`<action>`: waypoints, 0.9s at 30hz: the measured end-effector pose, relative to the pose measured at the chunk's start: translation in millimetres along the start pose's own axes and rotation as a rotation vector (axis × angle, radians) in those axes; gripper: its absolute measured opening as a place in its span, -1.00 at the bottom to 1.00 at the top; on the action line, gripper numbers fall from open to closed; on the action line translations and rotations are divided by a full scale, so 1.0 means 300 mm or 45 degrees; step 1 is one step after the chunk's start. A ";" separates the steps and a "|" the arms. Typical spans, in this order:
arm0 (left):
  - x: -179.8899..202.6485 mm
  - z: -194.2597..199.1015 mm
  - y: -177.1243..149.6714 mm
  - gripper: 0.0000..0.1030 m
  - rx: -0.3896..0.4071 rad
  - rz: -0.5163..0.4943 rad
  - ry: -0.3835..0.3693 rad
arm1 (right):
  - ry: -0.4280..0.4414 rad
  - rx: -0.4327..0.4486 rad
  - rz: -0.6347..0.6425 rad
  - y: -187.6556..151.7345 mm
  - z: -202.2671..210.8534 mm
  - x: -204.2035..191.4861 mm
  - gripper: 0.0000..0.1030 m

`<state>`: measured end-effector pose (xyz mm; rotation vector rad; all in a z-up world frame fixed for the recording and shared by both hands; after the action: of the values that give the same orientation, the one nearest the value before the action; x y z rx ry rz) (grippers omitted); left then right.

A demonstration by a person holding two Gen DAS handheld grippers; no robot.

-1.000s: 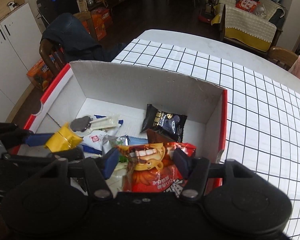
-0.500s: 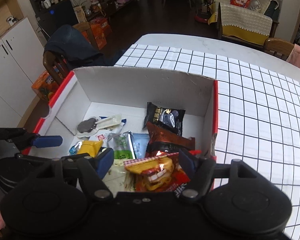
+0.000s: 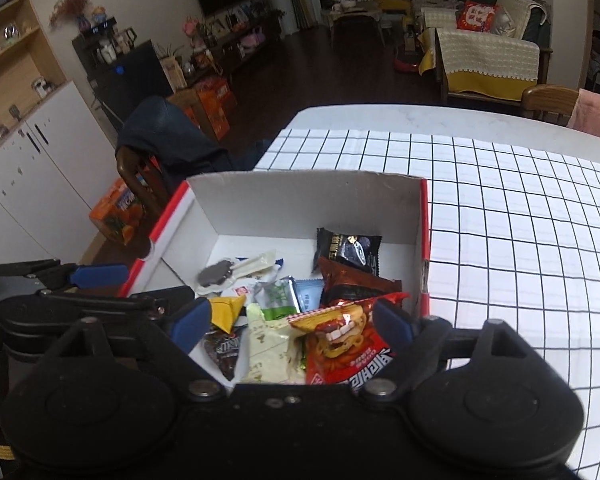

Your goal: Organize snacks

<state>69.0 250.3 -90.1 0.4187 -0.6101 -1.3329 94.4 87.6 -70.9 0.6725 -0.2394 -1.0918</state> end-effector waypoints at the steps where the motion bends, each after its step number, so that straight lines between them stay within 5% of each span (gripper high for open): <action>1: 0.004 0.012 0.001 0.54 0.008 -0.002 -0.005 | 0.005 0.011 -0.006 -0.003 0.009 -0.001 0.75; 8: 0.019 0.097 0.003 0.59 0.084 -0.009 -0.001 | 0.011 0.113 -0.018 -0.022 0.092 -0.013 0.98; 12: 0.029 0.143 -0.003 0.61 0.116 -0.017 -0.014 | -0.014 0.171 -0.013 -0.035 0.139 -0.017 0.99; 19: 0.053 0.219 -0.021 0.98 0.176 -0.025 -0.034 | -0.032 0.229 -0.008 -0.059 0.189 -0.018 1.00; 27: 0.076 0.266 -0.042 1.00 0.191 -0.012 -0.064 | -0.076 0.281 -0.054 -0.097 0.227 0.007 1.00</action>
<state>11.7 230.3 -32.1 0.5117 -0.7536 -1.3146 40.0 51.1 -35.9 0.8458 -0.4027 -1.1367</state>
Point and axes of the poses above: each gripper's, at about its wrist camera, not at the fingertips, and z roughly against the way its jaws point, x to its right, y to its top, the point moved 7 cm from there along -z, roughly the way its jaws point, and after that the axes turned 9 degrees about -y, right-handed, at the moved point
